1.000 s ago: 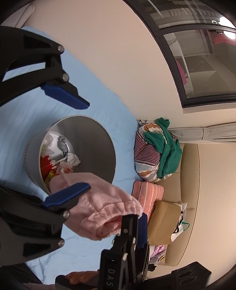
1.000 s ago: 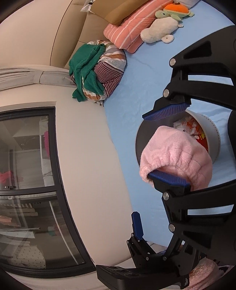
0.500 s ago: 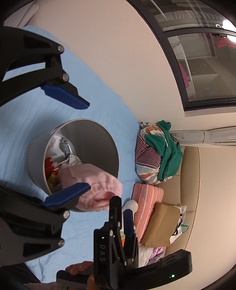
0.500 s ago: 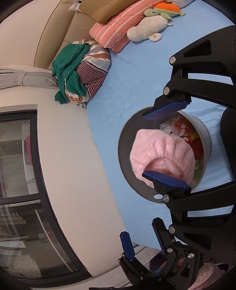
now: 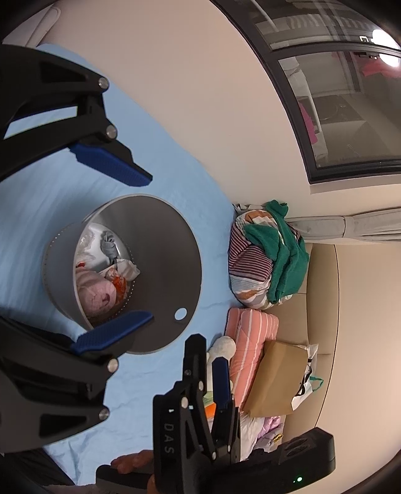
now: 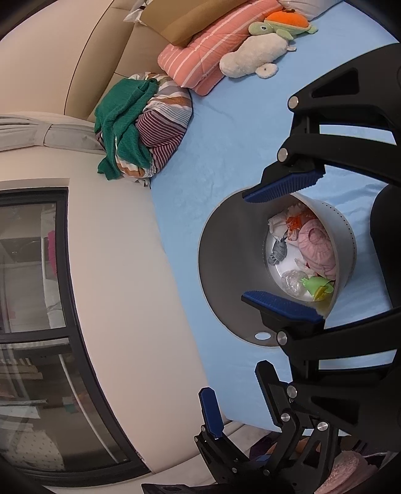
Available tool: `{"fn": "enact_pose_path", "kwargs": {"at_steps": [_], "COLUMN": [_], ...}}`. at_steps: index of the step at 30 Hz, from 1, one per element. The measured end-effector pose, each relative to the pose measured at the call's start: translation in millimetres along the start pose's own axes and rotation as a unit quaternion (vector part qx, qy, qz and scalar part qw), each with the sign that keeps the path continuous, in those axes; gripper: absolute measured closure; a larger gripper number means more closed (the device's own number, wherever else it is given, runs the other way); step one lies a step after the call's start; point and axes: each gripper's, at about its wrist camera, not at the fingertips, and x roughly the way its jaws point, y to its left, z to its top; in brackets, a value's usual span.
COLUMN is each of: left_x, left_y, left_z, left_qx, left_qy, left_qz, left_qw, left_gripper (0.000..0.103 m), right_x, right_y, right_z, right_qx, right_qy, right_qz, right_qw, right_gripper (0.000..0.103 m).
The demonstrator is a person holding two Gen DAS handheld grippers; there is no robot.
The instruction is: Collect trash
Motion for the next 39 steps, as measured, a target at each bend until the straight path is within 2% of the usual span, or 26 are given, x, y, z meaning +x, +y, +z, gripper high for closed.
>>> {"fn": "enact_pose_path", "kwargs": {"at_steps": [9, 13, 19, 25, 28, 32, 36, 39], "left_x": [1, 1, 5, 16, 19, 22, 23, 23], "left_y": [-10, -20, -58, -119, -157, -206, -254, -292], "left_z": [-5, -4, 1, 6, 8, 13, 15, 15], "left_qx": [0.003, 0.012, 0.044, 0.084, 0.109, 0.136, 0.158, 0.178], "left_qy": [0.007, 0.006, 0.001, 0.0, -0.007, -0.014, -0.015, -0.017], "left_qz": [-0.005, -0.014, -0.043, -0.095, -0.12, -0.161, -0.204, -0.237], "left_qw": [1.0, 0.9998, 0.9981, 0.9919, 0.9867, 0.9774, 0.966, 0.9551], "left_gripper": [0.02, 0.02, 0.02, 0.02, 0.02, 0.019, 0.018, 0.018], "right_x": [-13, -26, -62, -108, -138, -180, -228, -263], "right_y": [-7, -10, -25, -60, -81, -104, -128, -144], "right_z": [-14, -25, -54, -97, -124, -166, -211, -246], "right_qx": [0.015, 0.019, 0.026, 0.074, 0.108, 0.145, 0.219, 0.28], "right_qy": [-0.005, -0.014, -0.032, -0.04, -0.047, -0.046, -0.051, -0.056], "right_qz": [-0.006, -0.023, -0.083, -0.159, -0.208, -0.302, -0.36, -0.41], "right_qw": [1.0, 0.999, 0.996, 0.984, 0.971, 0.941, 0.905, 0.867], "right_gripper": [0.044, 0.044, 0.037, 0.037, 0.028, 0.025, 0.02, 0.017]}}
